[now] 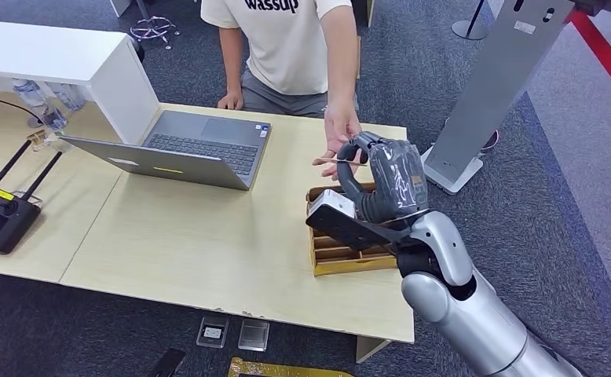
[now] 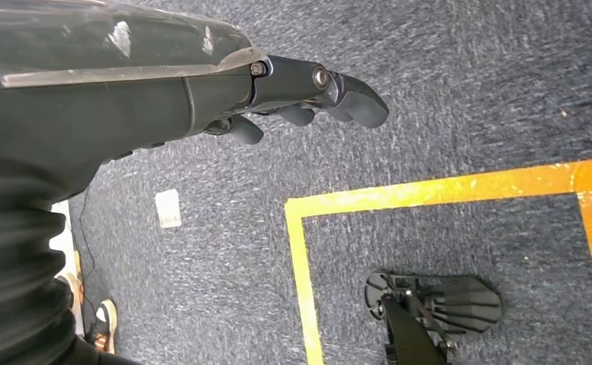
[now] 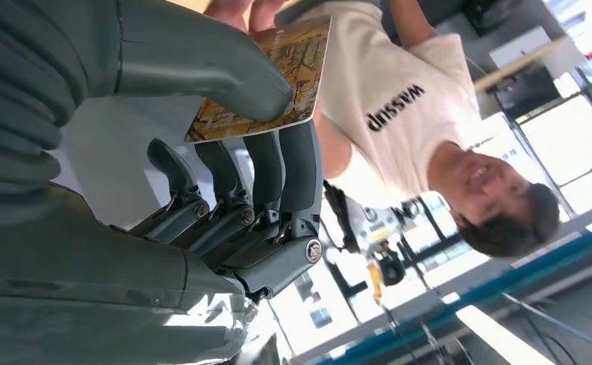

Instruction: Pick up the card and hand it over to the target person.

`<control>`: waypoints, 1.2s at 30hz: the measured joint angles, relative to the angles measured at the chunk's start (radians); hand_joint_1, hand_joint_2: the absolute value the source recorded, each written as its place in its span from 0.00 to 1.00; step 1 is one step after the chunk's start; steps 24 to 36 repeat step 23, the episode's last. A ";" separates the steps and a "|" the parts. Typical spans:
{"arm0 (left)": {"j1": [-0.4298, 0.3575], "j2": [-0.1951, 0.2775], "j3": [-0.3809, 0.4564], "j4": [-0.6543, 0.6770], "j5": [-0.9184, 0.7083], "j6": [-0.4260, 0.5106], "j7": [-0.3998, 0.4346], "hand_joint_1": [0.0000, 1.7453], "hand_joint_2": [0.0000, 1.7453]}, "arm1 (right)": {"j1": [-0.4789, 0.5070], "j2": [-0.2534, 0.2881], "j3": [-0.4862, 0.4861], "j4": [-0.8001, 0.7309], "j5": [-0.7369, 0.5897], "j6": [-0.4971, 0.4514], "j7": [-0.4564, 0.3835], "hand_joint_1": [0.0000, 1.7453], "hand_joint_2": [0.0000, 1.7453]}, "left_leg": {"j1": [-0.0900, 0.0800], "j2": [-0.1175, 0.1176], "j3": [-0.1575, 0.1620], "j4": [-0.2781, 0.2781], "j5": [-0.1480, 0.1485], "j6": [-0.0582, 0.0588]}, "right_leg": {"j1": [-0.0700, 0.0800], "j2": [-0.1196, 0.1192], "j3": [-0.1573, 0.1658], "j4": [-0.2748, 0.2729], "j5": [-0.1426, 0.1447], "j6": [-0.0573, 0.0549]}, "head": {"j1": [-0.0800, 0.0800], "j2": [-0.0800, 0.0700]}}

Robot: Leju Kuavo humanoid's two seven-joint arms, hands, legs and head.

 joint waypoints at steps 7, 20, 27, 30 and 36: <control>-0.005 0.003 -0.007 -0.002 0.000 -0.012 0.000 0.00 1.00 | -0.001 0.022 0.001 0.117 0.075 -0.099 -0.018 0.85 1.00 | 0.000 0.000 -0.001 0.000 0.000 0.000 | 0.000 0.000 0.000 0.000 0.000 0.000 | 0.000 0.000; 0.028 0.008 0.017 -0.001 0.028 0.005 -0.031 0.00 0.00 | 0.100 0.013 -0.110 0.069 -0.398 -0.148 -0.212 0.00 1.00 | 0.000 -0.002 -0.001 0.001 -0.001 0.000 | 0.000 -0.002 0.000 0.000 -0.001 0.000 | 0.000 0.000; 0.037 0.009 0.026 -0.002 0.039 0.012 -0.039 0.00 0.00 | 0.139 -0.013 -0.148 0.009 -0.583 -0.096 -0.250 0.00 1.00 | 0.000 -0.002 -0.001 0.001 -0.001 0.000 | 0.000 -0.002 0.000 0.000 -0.001 0.000 | 0.000 0.000; 0.037 0.009 0.026 -0.002 0.039 0.012 -0.039 0.00 0.00 | 0.139 -0.013 -0.148 0.009 -0.583 -0.096 -0.250 0.00 1.00 | 0.000 -0.002 -0.001 0.001 -0.001 0.000 | 0.000 -0.002 0.000 0.000 -0.001 0.000 | 0.000 0.000; 0.037 0.009 0.026 -0.002 0.039 0.012 -0.039 0.00 0.00 | 0.139 -0.013 -0.148 0.009 -0.583 -0.096 -0.250 0.00 1.00 | 0.000 -0.002 -0.001 0.001 -0.001 0.000 | 0.000 -0.002 0.000 0.000 -0.001 0.000 | 0.000 0.000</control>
